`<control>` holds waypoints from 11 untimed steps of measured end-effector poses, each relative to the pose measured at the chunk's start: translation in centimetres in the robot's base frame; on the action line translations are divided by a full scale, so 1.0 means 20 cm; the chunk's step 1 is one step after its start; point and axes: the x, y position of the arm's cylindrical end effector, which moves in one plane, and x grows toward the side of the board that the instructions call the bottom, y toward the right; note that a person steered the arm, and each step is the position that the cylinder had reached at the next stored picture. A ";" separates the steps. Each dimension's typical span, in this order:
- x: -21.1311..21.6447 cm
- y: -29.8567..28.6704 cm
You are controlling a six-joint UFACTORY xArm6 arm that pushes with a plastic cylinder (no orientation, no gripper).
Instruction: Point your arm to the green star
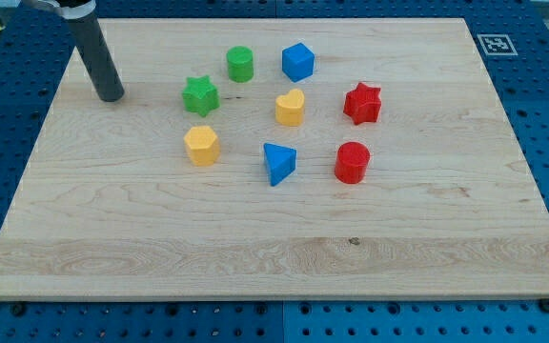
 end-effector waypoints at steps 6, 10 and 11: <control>0.06 0.16; 0.17 0.37; 0.10 0.37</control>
